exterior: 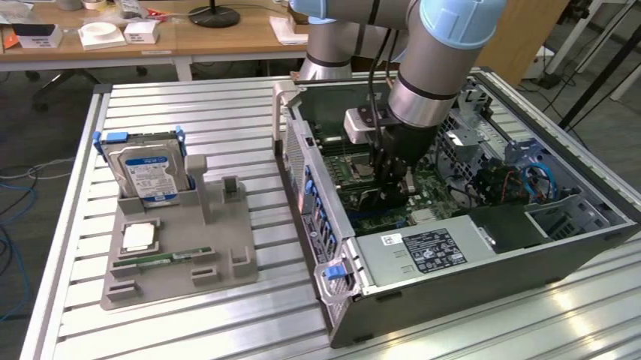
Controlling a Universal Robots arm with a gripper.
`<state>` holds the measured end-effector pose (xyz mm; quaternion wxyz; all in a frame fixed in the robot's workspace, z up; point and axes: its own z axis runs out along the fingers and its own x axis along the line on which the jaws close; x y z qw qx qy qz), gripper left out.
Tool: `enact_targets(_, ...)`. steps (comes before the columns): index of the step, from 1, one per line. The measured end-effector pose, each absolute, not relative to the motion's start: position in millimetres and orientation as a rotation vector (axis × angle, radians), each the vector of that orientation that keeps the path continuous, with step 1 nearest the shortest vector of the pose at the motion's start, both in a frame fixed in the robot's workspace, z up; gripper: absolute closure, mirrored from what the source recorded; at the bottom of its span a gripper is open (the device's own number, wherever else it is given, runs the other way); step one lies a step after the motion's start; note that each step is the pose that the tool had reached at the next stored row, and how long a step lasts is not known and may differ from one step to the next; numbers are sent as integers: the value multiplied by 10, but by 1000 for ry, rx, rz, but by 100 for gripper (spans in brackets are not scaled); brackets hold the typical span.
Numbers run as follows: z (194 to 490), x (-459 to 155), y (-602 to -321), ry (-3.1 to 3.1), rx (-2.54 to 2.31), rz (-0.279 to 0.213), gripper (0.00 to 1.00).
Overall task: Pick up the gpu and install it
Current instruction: 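Insert the gpu into the slot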
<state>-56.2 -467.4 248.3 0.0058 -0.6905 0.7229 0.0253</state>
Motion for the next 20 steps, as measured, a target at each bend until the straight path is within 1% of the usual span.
enact_targets(20,2460,-564,-4662,2262,-2162,79,74)
